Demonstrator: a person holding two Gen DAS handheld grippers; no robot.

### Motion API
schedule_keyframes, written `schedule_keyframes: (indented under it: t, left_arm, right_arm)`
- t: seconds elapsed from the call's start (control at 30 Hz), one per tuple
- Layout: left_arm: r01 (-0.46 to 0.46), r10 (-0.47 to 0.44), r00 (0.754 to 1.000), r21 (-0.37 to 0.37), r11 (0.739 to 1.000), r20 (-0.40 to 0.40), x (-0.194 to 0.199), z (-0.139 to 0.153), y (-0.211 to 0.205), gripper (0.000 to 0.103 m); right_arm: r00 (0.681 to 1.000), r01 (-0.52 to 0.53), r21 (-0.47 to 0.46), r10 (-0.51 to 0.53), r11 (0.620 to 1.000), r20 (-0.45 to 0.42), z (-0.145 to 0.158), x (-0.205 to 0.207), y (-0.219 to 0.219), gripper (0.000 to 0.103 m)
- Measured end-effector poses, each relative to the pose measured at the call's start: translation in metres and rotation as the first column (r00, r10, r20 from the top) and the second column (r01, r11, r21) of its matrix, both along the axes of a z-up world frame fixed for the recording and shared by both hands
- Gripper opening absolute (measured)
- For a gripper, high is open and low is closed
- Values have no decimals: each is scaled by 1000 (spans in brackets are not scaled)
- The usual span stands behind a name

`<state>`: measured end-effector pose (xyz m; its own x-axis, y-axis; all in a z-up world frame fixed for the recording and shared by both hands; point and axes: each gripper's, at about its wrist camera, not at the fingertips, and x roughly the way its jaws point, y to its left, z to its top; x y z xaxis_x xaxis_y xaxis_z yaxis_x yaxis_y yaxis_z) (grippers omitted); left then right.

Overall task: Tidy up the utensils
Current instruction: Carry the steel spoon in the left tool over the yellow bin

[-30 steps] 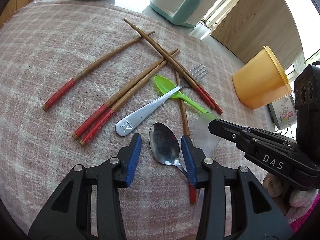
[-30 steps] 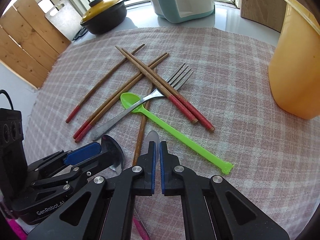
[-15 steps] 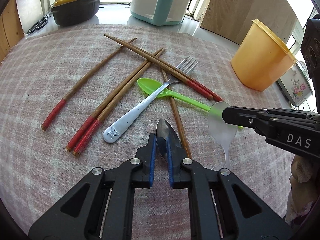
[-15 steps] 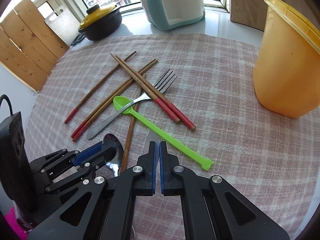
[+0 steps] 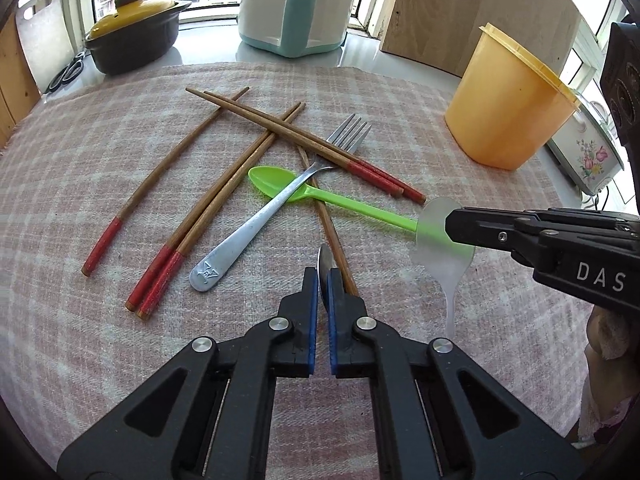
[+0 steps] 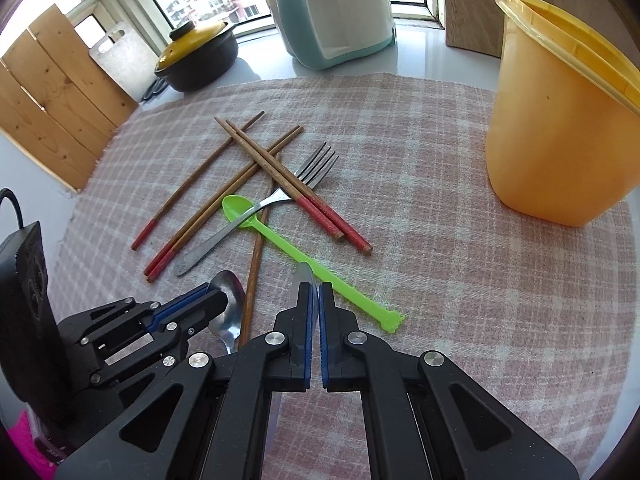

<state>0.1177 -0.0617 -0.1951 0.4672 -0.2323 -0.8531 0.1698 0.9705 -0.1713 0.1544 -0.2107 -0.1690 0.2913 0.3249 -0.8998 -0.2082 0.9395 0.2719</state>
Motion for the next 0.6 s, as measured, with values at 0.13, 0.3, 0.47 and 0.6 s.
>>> schedule_keyframes:
  t: [0.13,0.3,0.47,0.6]
  left_arm:
    - [-9,10,1000,-25,1000,8,1,5,4,1]
    - [-6,9,999,-55,998,47,-9,25,9,0]
    - [-9,17,994,-79,997,103,-21,51,16,0]
    - [-9,24,988,-95,995,153,-28,72,21,0]
  right_arm:
    - [1000,2,18,-2,1000,3,0,-2,-4,1]
    - [999,-2,43,0,999,44,14,-10,-6,1]
    - [994,-14,37,10,999,109,36,-20,-10,1]
    - [987,-26,19,23,999,161,53,-28,-12,1]
